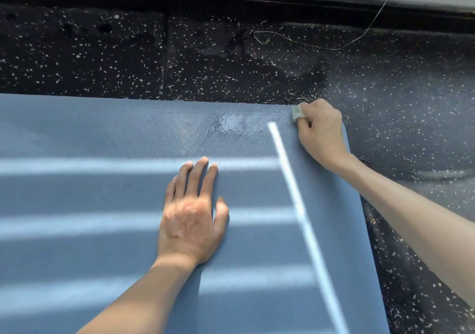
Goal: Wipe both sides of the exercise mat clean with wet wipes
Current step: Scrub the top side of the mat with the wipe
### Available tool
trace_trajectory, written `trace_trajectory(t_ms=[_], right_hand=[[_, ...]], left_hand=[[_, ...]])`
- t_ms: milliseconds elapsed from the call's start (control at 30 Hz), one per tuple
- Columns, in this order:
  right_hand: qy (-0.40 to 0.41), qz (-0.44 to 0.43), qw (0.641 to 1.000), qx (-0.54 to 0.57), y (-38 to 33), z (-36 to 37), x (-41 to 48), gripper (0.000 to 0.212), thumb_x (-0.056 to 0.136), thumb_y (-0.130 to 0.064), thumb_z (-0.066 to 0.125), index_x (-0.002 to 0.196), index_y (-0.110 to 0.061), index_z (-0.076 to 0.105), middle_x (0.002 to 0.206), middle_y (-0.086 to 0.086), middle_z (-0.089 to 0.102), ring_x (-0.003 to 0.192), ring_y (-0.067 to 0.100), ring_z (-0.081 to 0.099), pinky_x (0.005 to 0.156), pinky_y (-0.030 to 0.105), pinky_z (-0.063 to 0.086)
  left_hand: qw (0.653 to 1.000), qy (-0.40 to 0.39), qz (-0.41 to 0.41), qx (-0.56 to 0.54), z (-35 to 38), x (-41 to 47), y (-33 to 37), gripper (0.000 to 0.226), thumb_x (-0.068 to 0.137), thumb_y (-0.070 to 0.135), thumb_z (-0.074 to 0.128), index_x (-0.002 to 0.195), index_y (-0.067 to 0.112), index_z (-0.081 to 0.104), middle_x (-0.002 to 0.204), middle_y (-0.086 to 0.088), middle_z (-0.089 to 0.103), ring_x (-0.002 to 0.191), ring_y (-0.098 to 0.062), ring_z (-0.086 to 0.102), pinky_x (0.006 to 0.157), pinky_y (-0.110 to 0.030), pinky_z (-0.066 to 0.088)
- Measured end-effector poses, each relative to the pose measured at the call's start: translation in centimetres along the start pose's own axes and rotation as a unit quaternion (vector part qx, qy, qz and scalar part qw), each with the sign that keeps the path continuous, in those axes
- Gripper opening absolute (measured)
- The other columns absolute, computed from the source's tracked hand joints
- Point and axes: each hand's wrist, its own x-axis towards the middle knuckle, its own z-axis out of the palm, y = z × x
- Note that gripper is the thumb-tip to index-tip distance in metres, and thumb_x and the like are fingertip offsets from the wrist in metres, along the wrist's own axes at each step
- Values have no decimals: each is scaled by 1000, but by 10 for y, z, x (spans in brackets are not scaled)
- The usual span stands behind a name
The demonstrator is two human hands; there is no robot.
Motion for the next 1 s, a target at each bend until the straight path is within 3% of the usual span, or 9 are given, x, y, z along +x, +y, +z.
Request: trace_trajectory(t_ms=[100,167,300,400,500,633,800,1000], right_hand=[[-65,-24,998,-5,0,0,-56,13,83,2,56,74,-4,63,73,8,53,62,23,47,57,34,35],[-89,-56,994,-6,5,-4,-65,9,80,3,57,81,3,66,75,12,56,62,26,49,56,34,35],[-25,-7,1000,12,-6,6,-2,26,82,2,51,59,-7,42,72,10,43,67,22,43,56,29,18],[-62,-15,998,11,-14,3,-49,9,72,7,50,67,1,55,76,16,51,68,25,46,57,31,29],[-94,-65,993,37,-11,-5,-78,14,70,8,56,76,3,66,75,16,56,66,28,51,59,33,36],[-33,40,999,6,-11,15,0,15,77,6,49,70,5,62,77,16,55,71,32,53,57,35,35],[-40,2,999,17,-20,-5,-103,30,70,0,44,83,-1,71,80,15,62,72,30,57,64,29,37],[-22,79,997,-3,-29,7,-47,26,66,8,49,78,3,72,76,16,63,68,34,61,57,30,39]], left_hand=[[1000,4,-4,-4,1,0,-1,59,86,32,41,137,4,53,146,-14,48,136,-35,38,113,-43,25],[1000,-5,-9,-5,0,0,-1,59,86,33,41,137,4,52,146,-14,47,137,-35,37,113,-43,25],[999,-33,-12,-14,-4,1,0,60,87,34,41,140,6,49,148,-12,44,139,-34,34,114,-43,24],[999,-39,-14,-14,-3,-3,0,60,87,33,40,140,6,48,149,-12,43,139,-34,33,115,-44,24],[999,-34,-14,-5,-4,-2,0,60,87,33,39,139,6,49,147,-13,44,138,-35,34,113,-43,23],[999,-29,-12,-13,-4,0,-1,60,87,34,38,138,7,50,147,-12,46,137,-35,37,112,-43,23],[999,-32,-11,-20,-2,0,-2,60,87,35,38,139,7,49,147,-12,44,138,-34,35,112,-44,25],[999,-38,-7,-29,-2,-1,-2,62,86,36,36,139,7,49,148,-12,45,138,-34,35,113,-44,23]])
